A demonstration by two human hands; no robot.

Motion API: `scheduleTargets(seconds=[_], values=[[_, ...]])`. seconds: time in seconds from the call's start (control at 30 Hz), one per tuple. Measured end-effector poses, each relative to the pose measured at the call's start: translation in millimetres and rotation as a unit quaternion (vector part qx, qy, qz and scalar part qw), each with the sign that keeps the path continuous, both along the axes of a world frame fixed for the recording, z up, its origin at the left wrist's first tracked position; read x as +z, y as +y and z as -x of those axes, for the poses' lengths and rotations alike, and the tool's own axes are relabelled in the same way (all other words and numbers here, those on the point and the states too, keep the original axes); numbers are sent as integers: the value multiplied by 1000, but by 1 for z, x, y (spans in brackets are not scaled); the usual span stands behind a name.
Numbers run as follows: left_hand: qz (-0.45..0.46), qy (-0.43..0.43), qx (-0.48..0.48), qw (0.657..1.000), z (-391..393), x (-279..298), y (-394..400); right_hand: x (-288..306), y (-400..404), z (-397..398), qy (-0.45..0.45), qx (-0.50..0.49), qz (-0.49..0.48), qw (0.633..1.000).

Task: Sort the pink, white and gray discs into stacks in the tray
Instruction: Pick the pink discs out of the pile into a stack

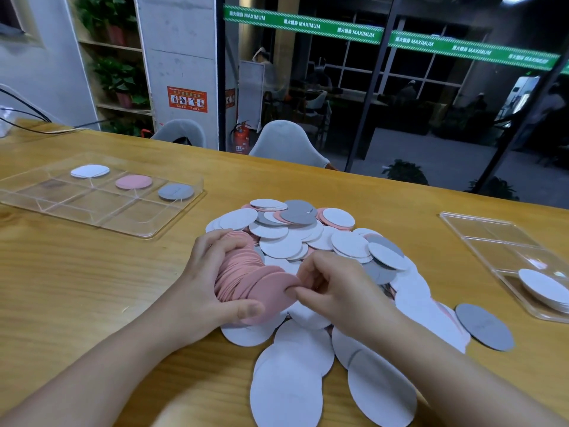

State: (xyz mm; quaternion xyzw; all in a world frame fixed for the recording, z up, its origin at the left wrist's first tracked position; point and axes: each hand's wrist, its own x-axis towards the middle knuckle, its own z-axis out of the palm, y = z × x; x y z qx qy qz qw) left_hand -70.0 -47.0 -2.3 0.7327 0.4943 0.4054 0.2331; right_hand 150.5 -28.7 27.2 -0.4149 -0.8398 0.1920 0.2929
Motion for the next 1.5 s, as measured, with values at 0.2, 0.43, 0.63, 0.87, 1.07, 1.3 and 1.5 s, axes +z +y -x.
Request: scheduleTargets(seconds=[0.2,0.43,0.63,0.87,1.07,1.3,1.5], values=[[-19,7,-1,1000,-1,0,-1,-2,-2,4,9,33,-18,999],[-10,10,-3,1000,0,-2,-1,-12,47,-19,-121,-86,-92,985],[-15,8,-5,1000,-1,-1,-1,-9,74,-13,-282,-98,-155,942],[-21,12,-8,1000,0,-1,1,-4,95,-8,-372,-30,-236,897],[-15,9,-10,1000,-1,-1,0,-12,97,-16,-362,35,-332,870],[-11,5,-8,1000,-2,0,-1,-1,62,-36,-181,12,-323,929],[-9,10,-3,1000,-1,1,0,2,25,-51,-49,17,-274,960]])
